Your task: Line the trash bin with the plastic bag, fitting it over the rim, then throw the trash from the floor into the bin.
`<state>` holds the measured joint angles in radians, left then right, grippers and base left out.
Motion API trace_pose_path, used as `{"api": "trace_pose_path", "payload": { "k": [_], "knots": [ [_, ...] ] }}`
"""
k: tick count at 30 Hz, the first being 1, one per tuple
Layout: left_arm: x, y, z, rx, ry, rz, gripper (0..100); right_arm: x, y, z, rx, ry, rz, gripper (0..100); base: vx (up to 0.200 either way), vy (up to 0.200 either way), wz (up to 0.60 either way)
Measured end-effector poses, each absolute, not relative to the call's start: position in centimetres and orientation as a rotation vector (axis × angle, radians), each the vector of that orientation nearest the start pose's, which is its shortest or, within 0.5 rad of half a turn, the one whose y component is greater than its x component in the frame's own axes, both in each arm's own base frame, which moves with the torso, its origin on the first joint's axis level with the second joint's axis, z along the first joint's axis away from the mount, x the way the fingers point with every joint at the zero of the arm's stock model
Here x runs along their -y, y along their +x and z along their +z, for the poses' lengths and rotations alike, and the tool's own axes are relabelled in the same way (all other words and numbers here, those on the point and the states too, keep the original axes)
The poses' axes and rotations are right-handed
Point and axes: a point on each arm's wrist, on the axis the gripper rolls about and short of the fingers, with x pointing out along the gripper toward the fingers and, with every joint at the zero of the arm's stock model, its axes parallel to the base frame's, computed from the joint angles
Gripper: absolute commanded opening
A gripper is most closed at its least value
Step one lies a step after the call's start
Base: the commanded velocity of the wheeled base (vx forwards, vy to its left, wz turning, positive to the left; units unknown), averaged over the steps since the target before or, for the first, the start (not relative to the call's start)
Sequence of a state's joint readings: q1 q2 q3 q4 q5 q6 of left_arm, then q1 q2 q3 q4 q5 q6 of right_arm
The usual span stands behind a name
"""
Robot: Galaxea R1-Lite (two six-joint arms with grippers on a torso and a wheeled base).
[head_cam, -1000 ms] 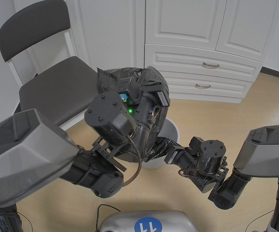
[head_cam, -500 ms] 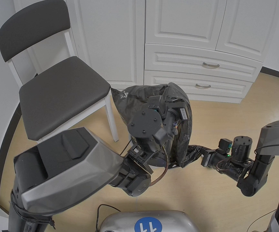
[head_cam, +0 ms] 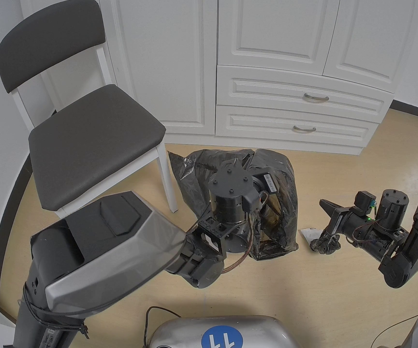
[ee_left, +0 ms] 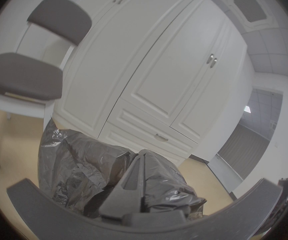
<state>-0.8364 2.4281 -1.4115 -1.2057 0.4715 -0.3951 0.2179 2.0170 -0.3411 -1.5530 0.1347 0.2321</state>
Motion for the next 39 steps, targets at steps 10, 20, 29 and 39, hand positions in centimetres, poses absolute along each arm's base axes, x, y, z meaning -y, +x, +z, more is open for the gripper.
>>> {"api": "trace_pose_path", "payload": {
  "k": [10,20,29,39],
  "knots": [
    [33.3,34.5,13.6,0.075,-0.600,-0.369,0,-6.9,27.2,7.8,-0.168,0.188,0.368,0,0.000,0.000,0.00],
    [30.8,32.8,20.2,0.184,-0.667,-0.374,0,-9.2,25.4,5.2,-0.277,0.062,0.426,100,0.000,0.000,0.00],
    [29.5,30.5,24.0,0.238,-0.709,-0.393,0,-11.6,24.1,3.5,-0.344,0.000,0.422,100,0.000,0.000,0.00],
    [29.3,29.4,25.2,0.253,-0.727,-0.409,0,-13.5,23.7,3.9,-0.322,0.033,0.444,100,0.000,0.000,0.00]
  ]
}}
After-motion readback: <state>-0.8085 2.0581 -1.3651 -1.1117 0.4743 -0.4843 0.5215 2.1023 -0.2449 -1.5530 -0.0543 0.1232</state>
